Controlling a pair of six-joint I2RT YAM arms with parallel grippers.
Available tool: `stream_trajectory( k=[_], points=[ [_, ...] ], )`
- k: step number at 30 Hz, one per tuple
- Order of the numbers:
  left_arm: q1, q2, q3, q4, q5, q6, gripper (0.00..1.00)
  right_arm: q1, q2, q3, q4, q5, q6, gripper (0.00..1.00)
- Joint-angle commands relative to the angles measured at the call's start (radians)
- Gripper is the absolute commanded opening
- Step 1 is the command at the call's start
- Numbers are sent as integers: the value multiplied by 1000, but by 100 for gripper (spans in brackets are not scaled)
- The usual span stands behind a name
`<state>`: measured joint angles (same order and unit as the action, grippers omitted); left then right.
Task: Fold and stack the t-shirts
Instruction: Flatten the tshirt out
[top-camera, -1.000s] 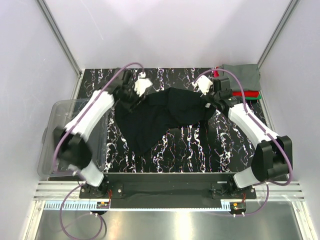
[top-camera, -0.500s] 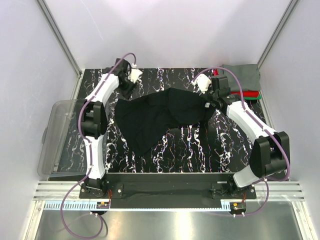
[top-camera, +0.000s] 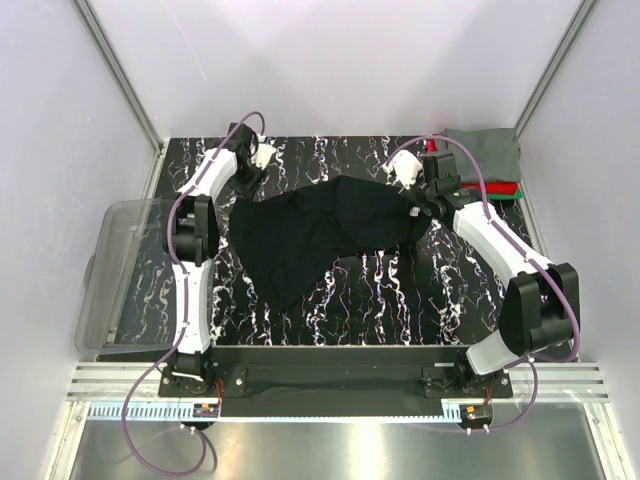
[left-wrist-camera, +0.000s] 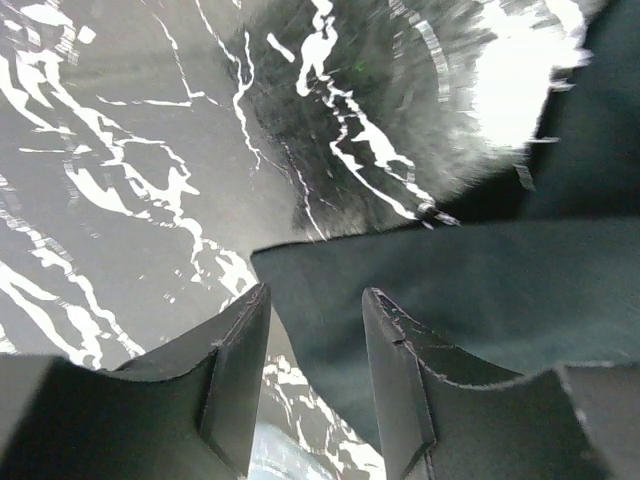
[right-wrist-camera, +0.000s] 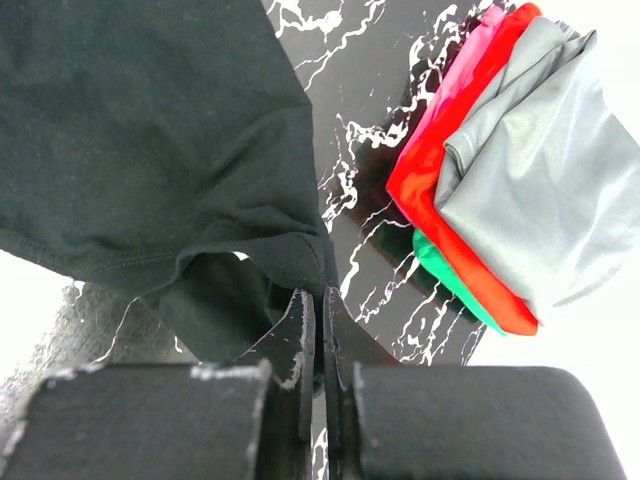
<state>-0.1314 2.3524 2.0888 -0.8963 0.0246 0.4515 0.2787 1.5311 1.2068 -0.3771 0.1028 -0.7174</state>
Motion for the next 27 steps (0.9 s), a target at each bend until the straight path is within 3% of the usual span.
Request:
stream_trajectory(
  k=[1,18,27],
  points=[
    [30,18,83,-3,-22,-10,46,-3,0,54,-14,-18,7,0],
    [59,148,161,-64,15,-10,46,-4,58,122,-49,-26,-2,0],
    [65,179,169,-88,40,-1,32,-4,80,132,-52,-20,-8,0]
  ],
)
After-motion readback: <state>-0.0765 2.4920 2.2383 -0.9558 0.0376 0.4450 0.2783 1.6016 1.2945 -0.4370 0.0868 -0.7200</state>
